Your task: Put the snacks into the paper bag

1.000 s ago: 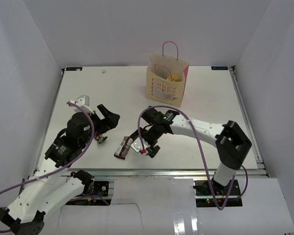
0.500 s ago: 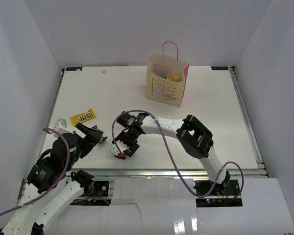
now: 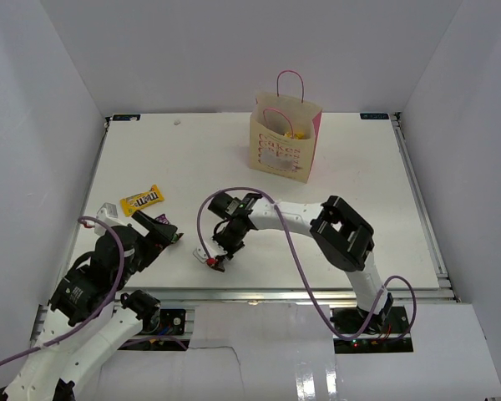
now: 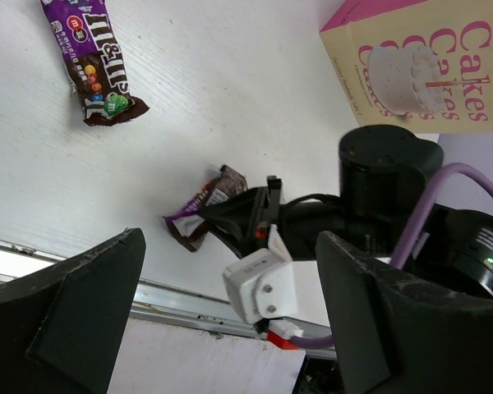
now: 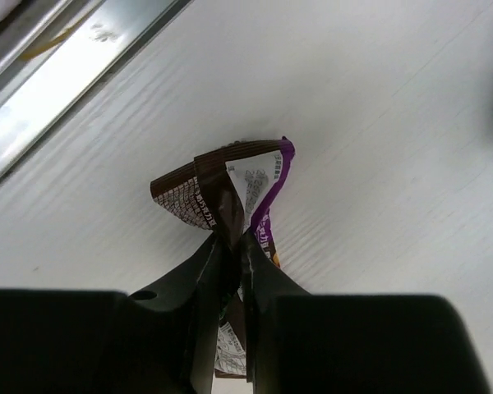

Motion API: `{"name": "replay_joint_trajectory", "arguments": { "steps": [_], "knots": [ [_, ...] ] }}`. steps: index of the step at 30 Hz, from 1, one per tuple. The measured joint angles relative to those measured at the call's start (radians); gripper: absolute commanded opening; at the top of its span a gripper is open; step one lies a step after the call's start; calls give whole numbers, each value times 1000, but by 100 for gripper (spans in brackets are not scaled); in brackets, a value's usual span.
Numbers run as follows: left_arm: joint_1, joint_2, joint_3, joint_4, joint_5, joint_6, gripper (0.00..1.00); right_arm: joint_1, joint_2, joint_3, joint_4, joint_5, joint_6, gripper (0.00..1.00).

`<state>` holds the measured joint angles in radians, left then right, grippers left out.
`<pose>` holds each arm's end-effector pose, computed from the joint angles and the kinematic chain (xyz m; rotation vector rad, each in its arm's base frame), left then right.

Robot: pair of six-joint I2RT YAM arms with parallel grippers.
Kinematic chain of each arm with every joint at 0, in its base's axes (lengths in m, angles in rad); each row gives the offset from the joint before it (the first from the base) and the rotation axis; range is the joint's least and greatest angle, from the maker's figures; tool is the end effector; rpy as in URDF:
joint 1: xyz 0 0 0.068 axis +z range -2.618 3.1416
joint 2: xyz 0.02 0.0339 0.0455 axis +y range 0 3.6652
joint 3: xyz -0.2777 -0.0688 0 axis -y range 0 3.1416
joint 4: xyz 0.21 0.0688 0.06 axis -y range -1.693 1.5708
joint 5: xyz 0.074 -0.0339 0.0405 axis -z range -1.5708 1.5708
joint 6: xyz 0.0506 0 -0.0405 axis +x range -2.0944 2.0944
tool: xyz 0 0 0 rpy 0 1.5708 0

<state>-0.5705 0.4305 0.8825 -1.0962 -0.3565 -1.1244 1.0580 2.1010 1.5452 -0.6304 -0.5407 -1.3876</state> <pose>0.0326 0.0001 0.3022 -0.7981 2.0779 -0.5658 0.1807 0.3740 0.1844 -2.5013 0.7576 0.6301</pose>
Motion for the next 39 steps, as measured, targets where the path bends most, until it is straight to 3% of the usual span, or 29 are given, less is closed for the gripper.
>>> {"name": "replay_joint_trajectory", "arguments": {
  "steps": [9, 17, 24, 28, 34, 39],
  "knots": [
    [0, 47, -107, 85, 28, 8, 96, -158, -299, -119, -52, -114, 255, 8],
    [0, 209, -172, 206, 77, 47, 96, -438, -526, 133, 48, -183, 588, 8],
    [0, 299, -177, 294, 106, 90, 96, -712, -510, 400, 340, -112, 991, 8],
    [0, 337, -177, 319, 111, 107, 96, -744, -467, 457, 454, -10, 1126, 8],
    [0, 372, -176, 331, 111, 115, 96, -750, -341, 454, 510, 80, 1204, 9],
    [7, 439, -163, 333, 116, 122, 98, -752, -270, 385, 505, 127, 1212, 29]
  ]
}}
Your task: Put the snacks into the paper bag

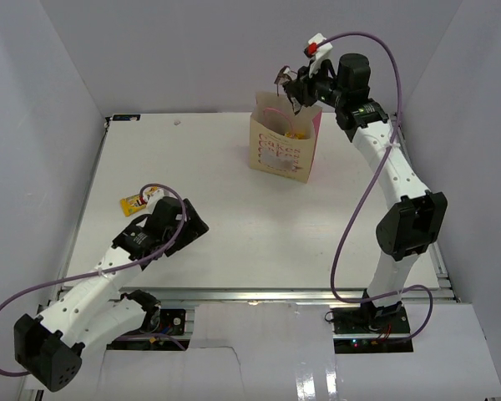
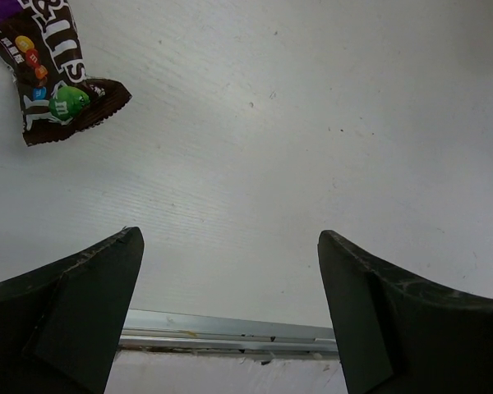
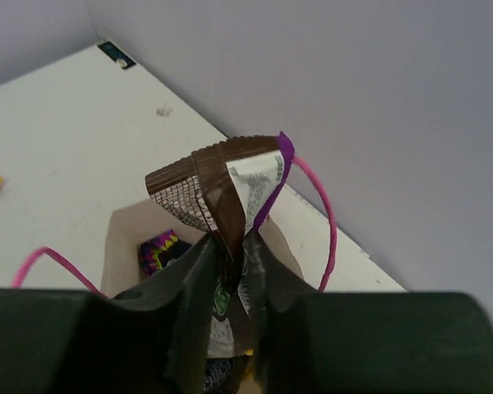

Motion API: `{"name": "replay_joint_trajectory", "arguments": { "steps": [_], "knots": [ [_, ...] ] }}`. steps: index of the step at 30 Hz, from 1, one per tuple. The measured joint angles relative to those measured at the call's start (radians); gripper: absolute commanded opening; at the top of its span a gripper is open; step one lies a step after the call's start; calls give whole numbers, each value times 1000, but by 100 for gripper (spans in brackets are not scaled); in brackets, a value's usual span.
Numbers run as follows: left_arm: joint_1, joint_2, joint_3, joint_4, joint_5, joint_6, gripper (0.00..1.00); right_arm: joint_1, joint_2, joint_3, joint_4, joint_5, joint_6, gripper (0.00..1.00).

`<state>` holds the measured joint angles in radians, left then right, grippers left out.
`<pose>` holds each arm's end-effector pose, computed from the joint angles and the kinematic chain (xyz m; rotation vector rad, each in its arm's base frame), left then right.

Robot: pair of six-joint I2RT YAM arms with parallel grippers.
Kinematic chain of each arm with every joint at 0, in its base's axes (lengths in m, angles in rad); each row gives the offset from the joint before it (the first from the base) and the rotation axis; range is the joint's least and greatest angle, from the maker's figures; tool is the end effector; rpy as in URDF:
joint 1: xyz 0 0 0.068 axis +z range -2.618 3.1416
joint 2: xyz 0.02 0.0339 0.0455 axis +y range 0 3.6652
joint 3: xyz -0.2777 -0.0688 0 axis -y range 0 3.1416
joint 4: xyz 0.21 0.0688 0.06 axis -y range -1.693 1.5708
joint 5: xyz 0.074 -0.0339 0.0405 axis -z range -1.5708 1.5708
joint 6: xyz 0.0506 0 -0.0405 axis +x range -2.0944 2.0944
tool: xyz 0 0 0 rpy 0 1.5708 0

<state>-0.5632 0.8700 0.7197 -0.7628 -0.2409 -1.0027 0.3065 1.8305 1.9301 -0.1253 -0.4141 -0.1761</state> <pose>0.1188 -0.0607 0.2562 -0.6418 2.4027 -0.3849 0.3891 0.1445 0.4594 -0.6909 1.4554 0.4311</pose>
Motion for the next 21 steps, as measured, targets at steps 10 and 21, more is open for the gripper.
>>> {"name": "replay_joint_trajectory", "arguments": {
  "steps": [10, 21],
  "knots": [
    [242, 198, 116, -56, 63, 21, 95, -47, -63, -124, -21, -27, -2, 54],
    [483, 513, 217, -122, 32, 6, 83, -210, -532, -670, -87, -266, -95, 65]
  ]
}}
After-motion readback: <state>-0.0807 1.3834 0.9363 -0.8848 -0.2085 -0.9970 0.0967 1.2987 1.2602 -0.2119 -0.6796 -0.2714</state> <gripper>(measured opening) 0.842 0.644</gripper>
